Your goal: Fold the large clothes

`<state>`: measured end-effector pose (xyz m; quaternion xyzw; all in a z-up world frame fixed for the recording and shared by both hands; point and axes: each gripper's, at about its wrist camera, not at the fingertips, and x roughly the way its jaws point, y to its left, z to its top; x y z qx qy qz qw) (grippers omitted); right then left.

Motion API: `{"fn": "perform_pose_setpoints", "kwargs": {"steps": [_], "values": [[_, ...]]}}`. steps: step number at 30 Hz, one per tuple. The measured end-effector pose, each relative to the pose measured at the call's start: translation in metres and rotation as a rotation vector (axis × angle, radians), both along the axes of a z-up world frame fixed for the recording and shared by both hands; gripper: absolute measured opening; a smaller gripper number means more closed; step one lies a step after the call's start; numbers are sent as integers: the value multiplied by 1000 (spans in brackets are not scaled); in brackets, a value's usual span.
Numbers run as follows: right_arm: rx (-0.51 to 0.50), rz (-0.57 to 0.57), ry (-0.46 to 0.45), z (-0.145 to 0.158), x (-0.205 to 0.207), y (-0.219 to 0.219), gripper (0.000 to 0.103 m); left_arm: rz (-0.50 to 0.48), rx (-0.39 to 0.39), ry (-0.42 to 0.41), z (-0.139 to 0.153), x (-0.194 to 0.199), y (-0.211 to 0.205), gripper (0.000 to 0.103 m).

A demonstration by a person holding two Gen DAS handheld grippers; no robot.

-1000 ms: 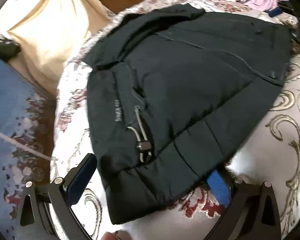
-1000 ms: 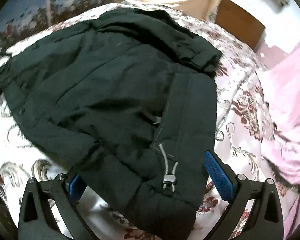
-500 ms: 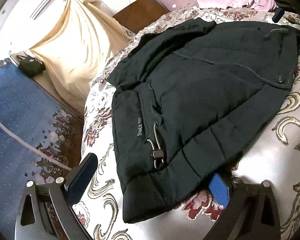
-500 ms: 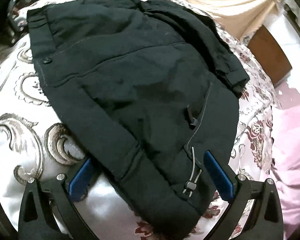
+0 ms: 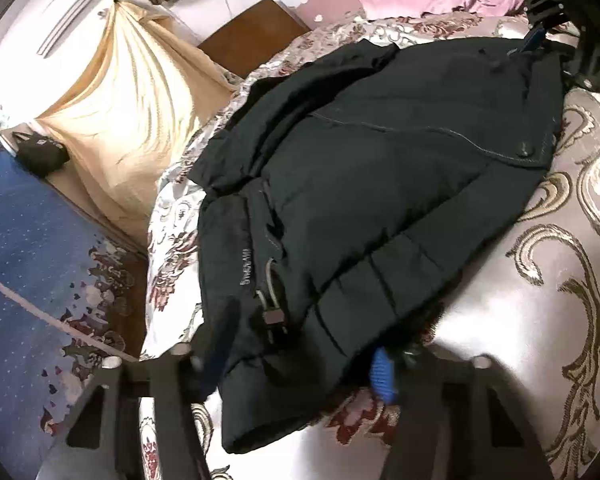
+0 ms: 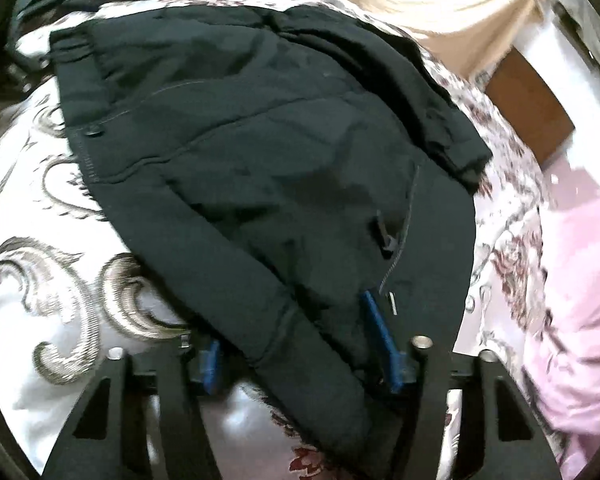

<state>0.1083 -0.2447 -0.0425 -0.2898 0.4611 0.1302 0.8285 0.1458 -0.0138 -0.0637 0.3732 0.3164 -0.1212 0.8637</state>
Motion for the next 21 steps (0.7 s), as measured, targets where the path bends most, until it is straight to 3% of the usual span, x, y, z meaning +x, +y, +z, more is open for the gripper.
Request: {"fn": "perform_pose_setpoints", "kwargs": {"steps": [5,9,14,21], "values": [[9,-1,-12,-5,-5,3,31,-5,2,8,-2,1,-2,34],[8,2,-14,-5,-6,3,20,8,-49,38,3,5,-1,27],[56,-36,-45,4,-8,1,15,58,-136,50,17,9,2,20],[122,-98,-107,14,-14,-6,10,117,-192,28,27,5,4,14]]}}
